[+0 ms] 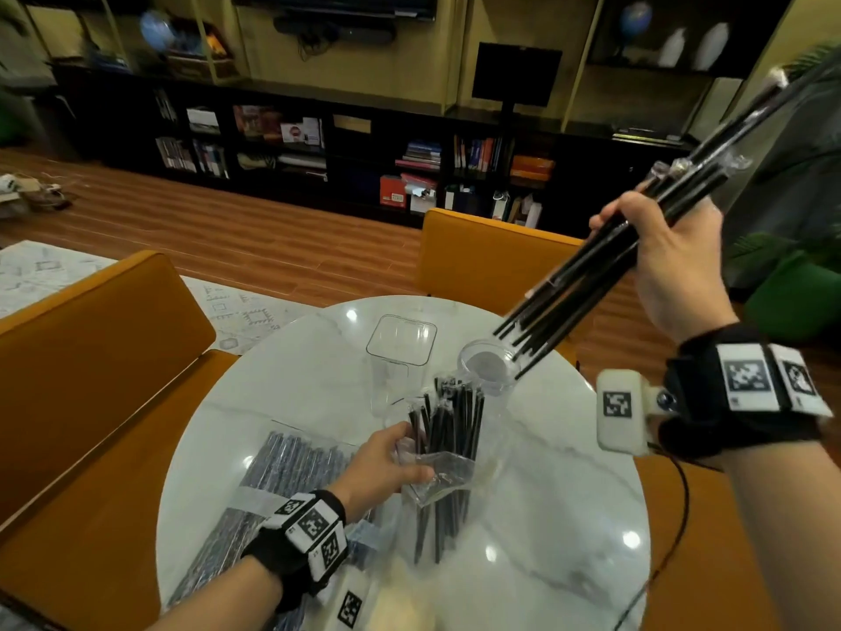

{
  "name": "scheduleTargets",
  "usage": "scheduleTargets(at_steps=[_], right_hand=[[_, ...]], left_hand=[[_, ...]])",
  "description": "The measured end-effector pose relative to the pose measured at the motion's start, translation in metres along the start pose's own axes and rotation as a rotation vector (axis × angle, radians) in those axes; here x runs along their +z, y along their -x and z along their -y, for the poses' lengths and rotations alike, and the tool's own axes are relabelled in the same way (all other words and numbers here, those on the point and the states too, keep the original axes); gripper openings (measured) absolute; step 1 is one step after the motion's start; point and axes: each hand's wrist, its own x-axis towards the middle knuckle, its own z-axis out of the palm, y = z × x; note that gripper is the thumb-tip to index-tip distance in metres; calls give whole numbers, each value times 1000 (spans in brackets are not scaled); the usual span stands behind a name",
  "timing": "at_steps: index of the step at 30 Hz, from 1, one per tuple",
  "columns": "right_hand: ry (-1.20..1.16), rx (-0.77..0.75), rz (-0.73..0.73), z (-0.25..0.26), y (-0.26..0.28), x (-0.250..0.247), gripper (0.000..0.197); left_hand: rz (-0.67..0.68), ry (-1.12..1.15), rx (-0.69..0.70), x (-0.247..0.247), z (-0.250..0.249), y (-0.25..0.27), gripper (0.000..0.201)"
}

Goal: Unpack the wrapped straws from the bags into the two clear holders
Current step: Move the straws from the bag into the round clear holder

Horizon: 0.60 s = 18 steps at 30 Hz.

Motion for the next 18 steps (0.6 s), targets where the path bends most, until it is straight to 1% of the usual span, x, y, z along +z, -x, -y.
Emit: scheduleTargets(at_steps=[3, 5, 6, 8, 11, 12, 14, 16, 18], right_hand=[[34, -43, -92, -23, -15, 15, 18], [131, -42, -139, -52, -13, 26, 19], [185, -17, -149, -69, -8, 31, 21], [268, 55, -131, -102, 7, 39, 21], [384, 128, -59, -138, 32, 45, 17], [419, 174, -27, -146, 38, 45, 19], [480, 341, 50, -164, 41, 42, 30], [579, 516, 119, -176, 37, 37, 39], [635, 611, 152, -178, 30, 33, 48]], left_hand=[[-8, -25, -5, 0, -3, 6, 48], [-5, -33, -19, -1, -5, 10, 43], [-3, -36, -24, -1, -7, 12, 39], [-2, -23, -27, -1, -12, 16, 40], [-34, -11, -47, -2, -17, 23, 40], [-33, -10, -45, -3, -17, 24, 45], [-45, -12, -43, -4, -16, 24, 64], [-52, -12, -37, -6, -14, 23, 64], [-47, -17, -37, -7, -16, 23, 61]])
